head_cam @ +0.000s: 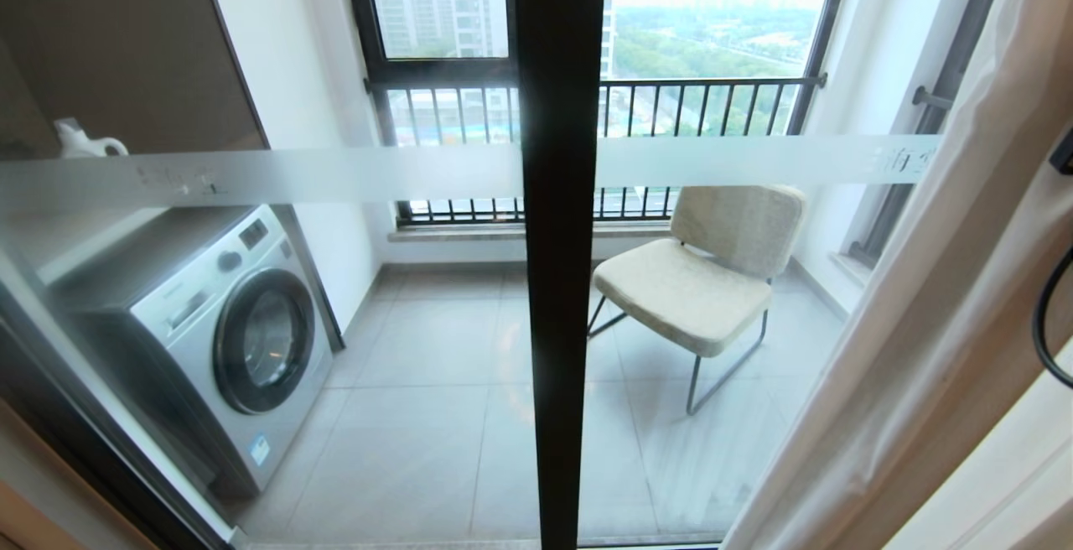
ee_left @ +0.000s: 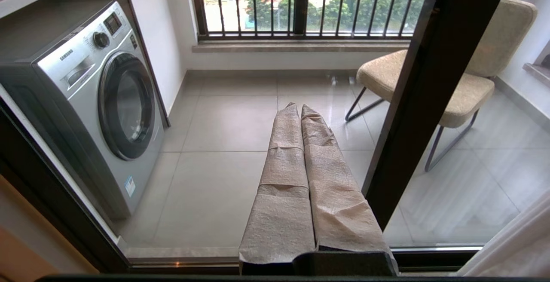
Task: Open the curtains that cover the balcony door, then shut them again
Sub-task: Pull the inner curtains open on both sides
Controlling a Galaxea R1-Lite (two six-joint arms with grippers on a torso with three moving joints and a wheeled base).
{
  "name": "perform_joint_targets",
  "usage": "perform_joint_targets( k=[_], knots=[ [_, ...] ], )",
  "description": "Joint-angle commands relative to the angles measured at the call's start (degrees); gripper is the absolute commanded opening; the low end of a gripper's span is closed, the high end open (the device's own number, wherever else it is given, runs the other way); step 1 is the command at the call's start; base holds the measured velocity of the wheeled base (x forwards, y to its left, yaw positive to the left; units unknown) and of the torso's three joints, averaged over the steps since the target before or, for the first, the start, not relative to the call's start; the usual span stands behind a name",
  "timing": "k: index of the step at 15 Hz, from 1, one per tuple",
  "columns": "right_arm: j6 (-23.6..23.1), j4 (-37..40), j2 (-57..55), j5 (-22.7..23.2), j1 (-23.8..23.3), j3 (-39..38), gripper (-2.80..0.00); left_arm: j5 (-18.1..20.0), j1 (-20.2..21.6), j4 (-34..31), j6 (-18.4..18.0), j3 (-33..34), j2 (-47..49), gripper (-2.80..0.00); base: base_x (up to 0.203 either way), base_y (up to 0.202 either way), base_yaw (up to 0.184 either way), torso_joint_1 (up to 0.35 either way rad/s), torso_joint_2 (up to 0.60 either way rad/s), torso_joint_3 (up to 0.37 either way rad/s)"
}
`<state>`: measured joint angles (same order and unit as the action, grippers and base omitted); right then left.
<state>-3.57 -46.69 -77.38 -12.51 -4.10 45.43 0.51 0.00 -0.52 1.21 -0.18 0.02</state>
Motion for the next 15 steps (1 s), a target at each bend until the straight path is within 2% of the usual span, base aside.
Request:
perform_joint_targets(
  k=[1, 9, 13, 15],
  knots=[
    [0.0, -0.2, -0.2, -0.1, -1.3, -0.1, -2.8, 0.0, 0.0, 0.0, 0.0, 0.0, 0.0, -2.8, 0.0, -0.189, 0.004, 0.002, 0.0, 0.002],
    [0.0, -0.3, -1.6, -0.1, -4.0, 0.3, -2.8, -0.1, 0.0, 0.0, 0.1, 0.0, 0.0, -2.8, 0.0, -0.191, 0.001, 0.002, 0.0, 0.002],
    [1.2, -3.1, -3.9, 0.0, -4.7, 0.4, -2.8, -0.1, 0.0, 0.0, 0.1, 0.0, 0.0, -2.8, 0.0, -0.191, 0.003, 0.003, 0.0, 0.003],
    [1.3, -3.7, -4.6, 2.8, -5.1, 0.5, -2.8, -0.1, 0.0, 0.0, 0.1, 0.0, 0.0, -2.8, 0.0, -0.187, -0.002, 0.002, 0.0, 0.001]
  ],
)
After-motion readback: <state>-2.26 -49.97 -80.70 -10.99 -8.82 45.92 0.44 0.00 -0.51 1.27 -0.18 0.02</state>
